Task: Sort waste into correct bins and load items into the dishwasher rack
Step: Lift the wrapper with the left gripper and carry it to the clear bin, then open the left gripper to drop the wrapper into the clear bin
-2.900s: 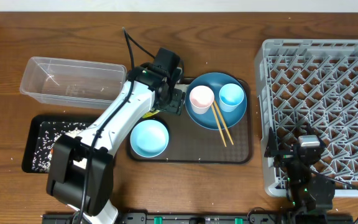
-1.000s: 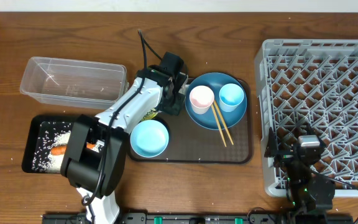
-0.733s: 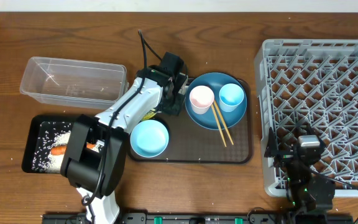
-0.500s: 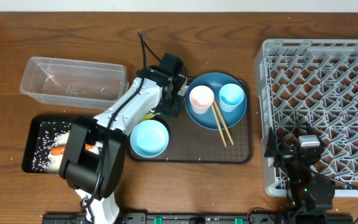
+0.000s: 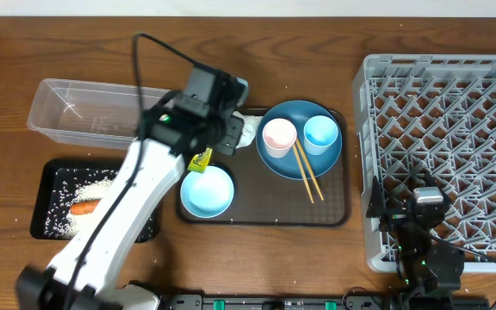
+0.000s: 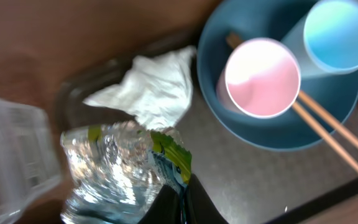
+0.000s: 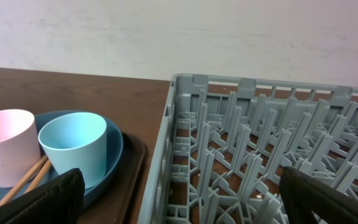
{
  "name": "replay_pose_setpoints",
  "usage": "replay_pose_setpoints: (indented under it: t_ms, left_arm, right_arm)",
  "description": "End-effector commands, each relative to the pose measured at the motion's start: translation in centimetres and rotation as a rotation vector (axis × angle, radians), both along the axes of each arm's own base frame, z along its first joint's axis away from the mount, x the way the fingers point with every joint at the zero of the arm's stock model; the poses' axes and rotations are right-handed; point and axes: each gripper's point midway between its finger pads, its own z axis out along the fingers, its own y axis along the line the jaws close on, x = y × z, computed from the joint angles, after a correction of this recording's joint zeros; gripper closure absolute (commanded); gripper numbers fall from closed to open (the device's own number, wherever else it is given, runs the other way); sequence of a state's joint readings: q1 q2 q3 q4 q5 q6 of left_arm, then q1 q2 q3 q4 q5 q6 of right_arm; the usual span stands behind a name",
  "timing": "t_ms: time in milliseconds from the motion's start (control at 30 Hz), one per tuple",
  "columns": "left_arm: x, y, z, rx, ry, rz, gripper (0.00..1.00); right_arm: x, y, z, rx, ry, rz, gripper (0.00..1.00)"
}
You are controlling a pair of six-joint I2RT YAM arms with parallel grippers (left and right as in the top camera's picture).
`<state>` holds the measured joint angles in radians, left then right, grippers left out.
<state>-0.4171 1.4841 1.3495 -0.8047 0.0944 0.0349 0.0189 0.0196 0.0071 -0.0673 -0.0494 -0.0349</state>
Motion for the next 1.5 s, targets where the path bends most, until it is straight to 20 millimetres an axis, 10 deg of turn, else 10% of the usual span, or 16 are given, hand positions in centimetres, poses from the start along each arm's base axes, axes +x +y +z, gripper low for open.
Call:
replay_pose_setpoints:
  t_ms: [0, 533, 1200, 1467]
  left_arm:
    - [1.1, 4.7, 2.4, 0.078, -0.106, 0.209, 0.94]
    - [5.8, 16.4, 0.8, 0.134, -0.134, 0.624, 0.92]
    - [10.2, 21.1, -8.7, 0.125, -0.016, 0.826, 0.83]
    - [9.5, 22.6, -9.1, 0.08, 0.016, 0.903, 0.29]
  right_arm:
    - [0.0, 0.0, -0.2, -0.004, 0.004, 0.001, 0.01]
    - [0.0, 0.0, -0.2, -0.004, 0.004, 0.001, 0.01]
    - [0.0, 0.0, -0.2, -0.004, 0.004, 0.001, 0.01]
    - [0.0, 0.0, -0.2, -0.004, 0.004, 0.001, 0.01]
